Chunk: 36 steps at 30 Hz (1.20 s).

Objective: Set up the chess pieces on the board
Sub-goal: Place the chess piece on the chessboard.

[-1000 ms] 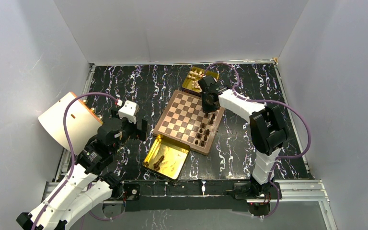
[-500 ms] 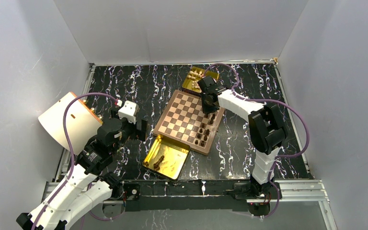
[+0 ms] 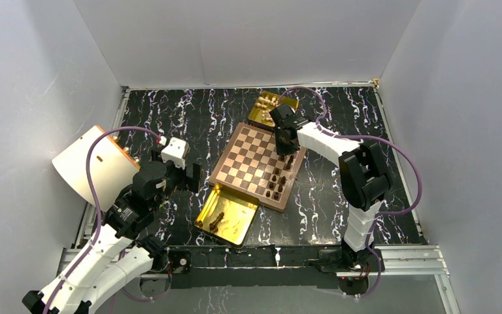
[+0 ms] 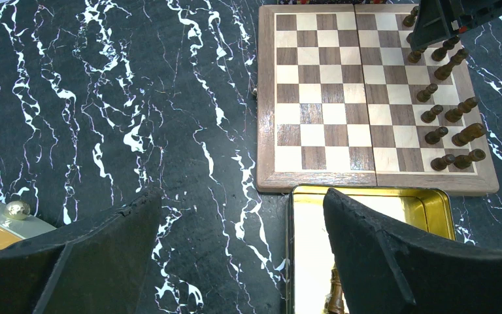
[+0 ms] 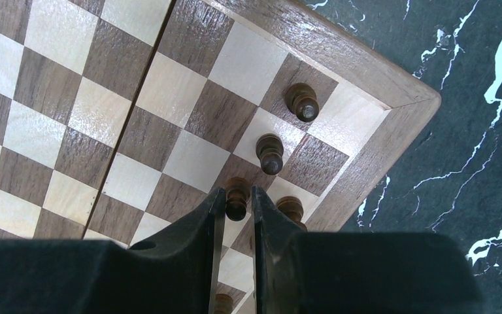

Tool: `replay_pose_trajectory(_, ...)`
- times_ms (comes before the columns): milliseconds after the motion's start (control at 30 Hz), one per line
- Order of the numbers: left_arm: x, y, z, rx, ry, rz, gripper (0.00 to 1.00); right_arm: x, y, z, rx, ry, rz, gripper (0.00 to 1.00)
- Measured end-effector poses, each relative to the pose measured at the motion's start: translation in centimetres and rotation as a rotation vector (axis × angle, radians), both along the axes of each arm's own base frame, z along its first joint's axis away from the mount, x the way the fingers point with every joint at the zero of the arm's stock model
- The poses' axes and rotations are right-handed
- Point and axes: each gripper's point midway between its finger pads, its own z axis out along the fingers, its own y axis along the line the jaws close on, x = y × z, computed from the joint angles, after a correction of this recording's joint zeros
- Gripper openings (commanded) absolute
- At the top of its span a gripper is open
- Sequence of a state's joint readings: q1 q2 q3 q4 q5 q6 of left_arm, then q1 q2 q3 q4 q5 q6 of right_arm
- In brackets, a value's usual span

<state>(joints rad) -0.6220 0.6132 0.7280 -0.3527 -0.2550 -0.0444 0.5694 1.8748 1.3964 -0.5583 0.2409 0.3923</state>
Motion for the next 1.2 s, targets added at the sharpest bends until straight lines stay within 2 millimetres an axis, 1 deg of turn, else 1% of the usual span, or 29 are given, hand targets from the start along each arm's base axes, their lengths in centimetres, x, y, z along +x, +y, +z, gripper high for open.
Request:
replay_pose_trajectory(233,0.0,0.0,0.0,0.000,0.000,0.000,0.91,-0.1,-0.1,0.0,-0.003,0.003,0.000,0.27)
replay_pose_trajectory(467,0.0,0.0,0.0,0.000,0.001,0.000,0.91,-0.3,-0.3,-0.1,-0.015,0.010,-0.004,0.27)
replay_pose_trajectory(833,0.1,0.1,-0.1,0.002,0.004,0.007,0.92,-0.2,-0.5,-0.1,-0.023,0.006,-0.002,0.36)
replay_pose_trajectory(933,0.1,0.1,-0.4,0.003,0.015,0.018,0.94,-0.1,-0.4,0.4,-0.023,0.006,0.000,0.39)
replay_pose_trajectory(1033,0.3,0.0,-1.0,0.008,0.042,0.025,0.96,0.5,0.1,1.5,-0.005,-0.013,0.002,0.41)
replay_pose_trajectory(1100,0.5,-0.1,-1.9,0.024,0.077,0.036,0.96,0.6,0.3,1.9,0.007,-0.020,0.006,0.41)
replay_pose_trajectory(1200,0.9,0.1,-3.8,0.083,0.161,0.066,0.96,0.5,0.6,2.9,0.026,-0.020,0.013,0.43)
